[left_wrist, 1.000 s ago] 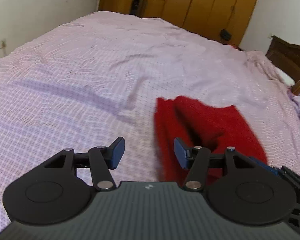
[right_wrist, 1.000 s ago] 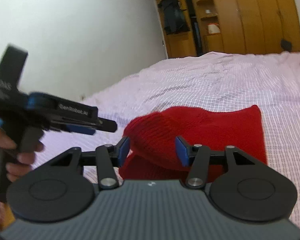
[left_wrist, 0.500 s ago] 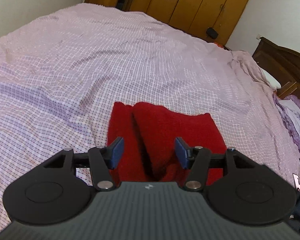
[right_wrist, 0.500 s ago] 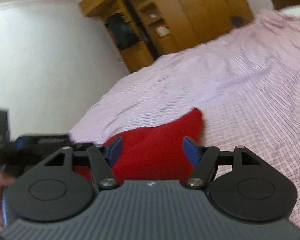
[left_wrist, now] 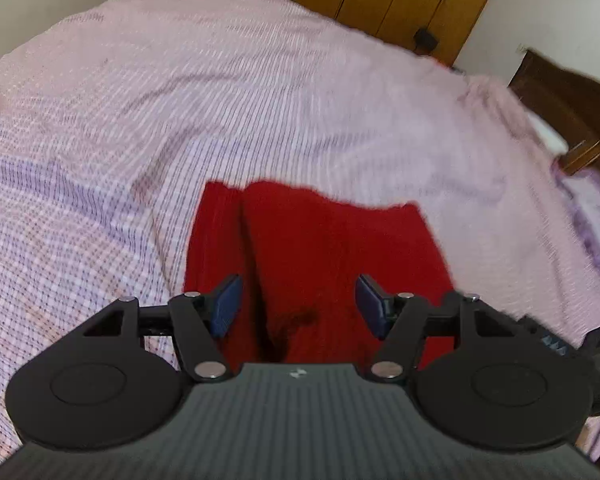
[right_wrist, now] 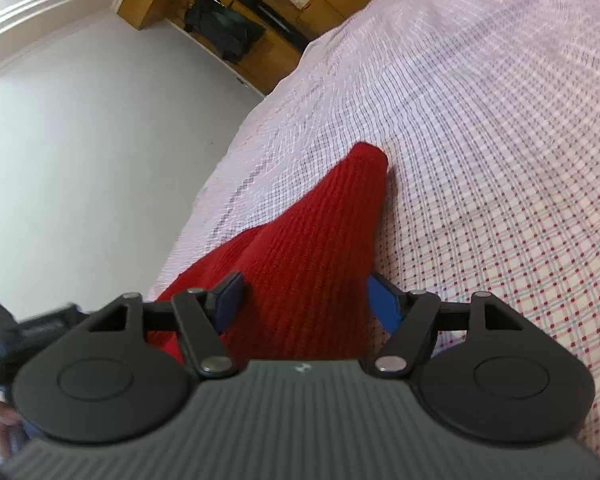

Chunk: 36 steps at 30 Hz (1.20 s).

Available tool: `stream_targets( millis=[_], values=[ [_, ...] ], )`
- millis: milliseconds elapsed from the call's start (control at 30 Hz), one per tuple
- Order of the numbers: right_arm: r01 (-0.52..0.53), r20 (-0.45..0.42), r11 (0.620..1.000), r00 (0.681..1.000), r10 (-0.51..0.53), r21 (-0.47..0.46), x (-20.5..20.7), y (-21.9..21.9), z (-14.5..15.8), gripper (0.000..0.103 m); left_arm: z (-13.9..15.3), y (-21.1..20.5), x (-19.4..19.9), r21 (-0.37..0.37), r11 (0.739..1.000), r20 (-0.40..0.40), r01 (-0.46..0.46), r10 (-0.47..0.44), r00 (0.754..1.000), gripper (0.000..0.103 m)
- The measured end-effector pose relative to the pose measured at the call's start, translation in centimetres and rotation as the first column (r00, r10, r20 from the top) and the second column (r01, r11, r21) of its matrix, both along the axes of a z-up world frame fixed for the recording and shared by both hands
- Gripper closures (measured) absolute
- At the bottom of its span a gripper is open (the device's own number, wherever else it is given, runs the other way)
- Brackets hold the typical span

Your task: Fold small clothes

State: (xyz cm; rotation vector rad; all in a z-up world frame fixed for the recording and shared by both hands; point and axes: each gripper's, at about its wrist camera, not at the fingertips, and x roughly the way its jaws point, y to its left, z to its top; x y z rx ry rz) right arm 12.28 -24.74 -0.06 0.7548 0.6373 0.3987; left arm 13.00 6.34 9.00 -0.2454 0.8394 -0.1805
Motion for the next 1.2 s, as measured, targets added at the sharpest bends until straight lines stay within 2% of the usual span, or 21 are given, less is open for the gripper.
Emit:
stream_targets(
  millis=[67,100,133,200,267,367,467,533,567,700,800,900,1067,1200],
  values=[
    [-0.013,-0.005,1.0,1.0,0.013,0.011,0.1,-0.3,0.0,0.032,-1.1,-0.5,0.0,-0.013,1.0,-0.012,0.006,-0.006,1.0,0.036],
    [-0.018,-0.001,1.0,1.0,0.018,0.007,0.1,-0.3,0.0,0.031,-1.5,-0.6,-0.1,-0.027,1.0,-0.002,0.011,-0.012,1.0,0.047],
    [-0.022,0.003,1.0,1.0,0.022,0.001,0.0,-0.3,0.0,0.031,-1.7,-0.8,-0.3,-0.032,0.999,0.018,0.024,-0.024,1.0,0.066],
    [-0.033,0.011,0.999,0.999,0.033,-0.002,-0.4,-0.2,0.0,0.032,-1.7,-0.7,-1.0,-0.03,0.999,0.066,0.029,-0.027,0.997,0.074],
    [-0.075,0.04,0.997,0.996,0.075,-0.014,-0.8,0.4,0.5,0.032,-1.2,0.4,-1.9,-0.071,0.997,0.085,0.014,-0.008,0.996,0.075],
    [-0.125,0.13,0.983,0.981,0.142,-0.131,-2.1,2.7,2.3,0.032,-1.1,2.5,-3.7,-0.055,0.998,0.098,-0.039,0.045,0.994,0.075],
    [-0.143,0.178,0.966,0.967,0.183,-0.216,-3.0,5.0,3.1,0.033,-2.7,3.8,-3.4,-0.027,0.997,0.058,-0.078,0.08,0.995,0.073],
    [-0.112,0.173,0.946,0.97,0.171,-0.305,-3.2,6.5,3.0,0.033,-4.1,4.5,-2.4,-0.053,0.995,0.03,-0.084,0.086,0.996,0.064],
    [-0.094,0.174,0.931,0.971,0.163,-0.352,-3.3,7.2,2.8,0.032,-4.5,4.7,-2.0,-0.053,0.995,0.027,-0.085,0.087,0.996,0.062],
    [-0.083,0.179,0.92,0.97,0.162,-0.384,-3.2,7.6,2.0,0.03,-5.6,4.6,-1.7,-0.006,0.997,0.059,-0.081,0.081,0.995,0.047],
    [-0.102,0.131,0.938,0.979,0.153,-0.331,-2.4,7.0,1.2,0.023,-5.7,4.8,-1.8,-0.005,0.996,0.071,-0.084,0.084,0.994,0.04],
    [-0.13,0.083,0.958,0.984,0.156,-0.256,-2.0,6.2,0.8,0.02,-5.9,5.4,-1.6,-0.016,0.993,0.038,-0.114,0.115,0.993,0.025],
    [-0.148,0.034,0.977,0.987,0.155,-0.152,-1.5,5.2,-0.3,0.018,-6.5,6.4,-2.2,-0.133,0.984,0.022,-0.118,0.122,0.992,0.025],
    [-0.152,0.019,0.982,0.988,0.155,-0.112,-1.4,4.5,-0.9,0.017,-7.2,7.1,-1.8,-0.207,0.974,0.002,-0.093,0.095,0.995,0.024]
  ],
)
